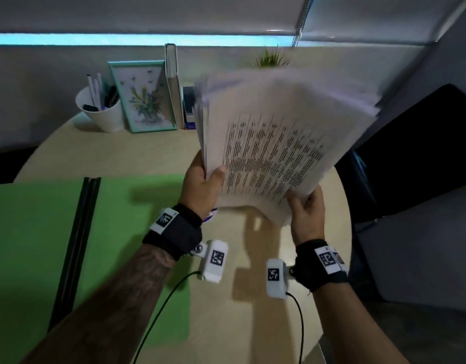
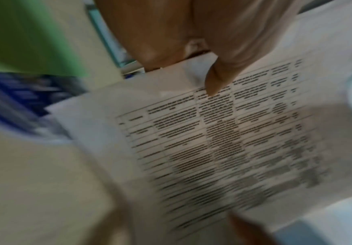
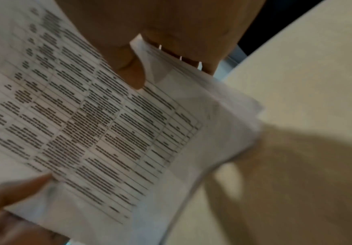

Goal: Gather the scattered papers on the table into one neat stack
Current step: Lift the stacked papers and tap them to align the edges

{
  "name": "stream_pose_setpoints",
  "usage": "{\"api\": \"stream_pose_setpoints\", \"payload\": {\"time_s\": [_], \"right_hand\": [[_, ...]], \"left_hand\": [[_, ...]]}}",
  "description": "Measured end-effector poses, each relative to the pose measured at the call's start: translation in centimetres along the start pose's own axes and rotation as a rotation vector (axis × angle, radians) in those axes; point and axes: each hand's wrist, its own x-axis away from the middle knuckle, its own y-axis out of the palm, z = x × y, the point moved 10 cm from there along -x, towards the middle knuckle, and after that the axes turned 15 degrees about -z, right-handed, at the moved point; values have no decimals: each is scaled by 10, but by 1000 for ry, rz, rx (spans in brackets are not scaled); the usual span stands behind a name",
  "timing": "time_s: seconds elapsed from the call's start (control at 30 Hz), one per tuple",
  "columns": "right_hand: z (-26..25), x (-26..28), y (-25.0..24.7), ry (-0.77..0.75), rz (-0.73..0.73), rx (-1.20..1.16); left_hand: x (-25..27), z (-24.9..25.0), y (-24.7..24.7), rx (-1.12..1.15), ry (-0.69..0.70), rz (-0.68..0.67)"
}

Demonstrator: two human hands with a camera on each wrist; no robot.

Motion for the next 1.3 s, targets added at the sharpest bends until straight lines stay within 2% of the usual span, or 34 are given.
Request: {"api": "stream_pose_setpoints", "payload": {"time_s": [0.1, 0.17, 0.3, 0.4, 0.57, 0.7, 0.83, 1.1, 1.2, 1.3], "right_hand": [[25, 7, 1, 85, 7, 10], [27, 1, 0, 96, 16, 40], [17, -11, -2, 74, 0, 44], [20, -8, -2, 77, -39, 60], [11, -17, 2, 95, -110, 231], [-1, -19, 4, 81, -212, 224], [14, -5, 24, 222, -331, 228], [10, 53, 86, 413, -495, 32], [13, 77, 122, 443, -514, 68], [19, 102, 164, 468, -522, 73]], "left_hand": [[11, -46, 10, -121, -141, -50], [10, -60, 13, -218, -190, -70], [1, -51, 6, -224, -151, -43], [1, -57, 5, -206, -176, -58], [-11, -57, 12, -219, -232, -145], [-8, -48, 1, -130, -297, -204], [22, -64, -17, -5, -444, -237], [112, -71, -74, 212, -607, -234], [151, -83, -107, 208, -726, -240], [184, -93, -150, 76, -818, -202]]}}
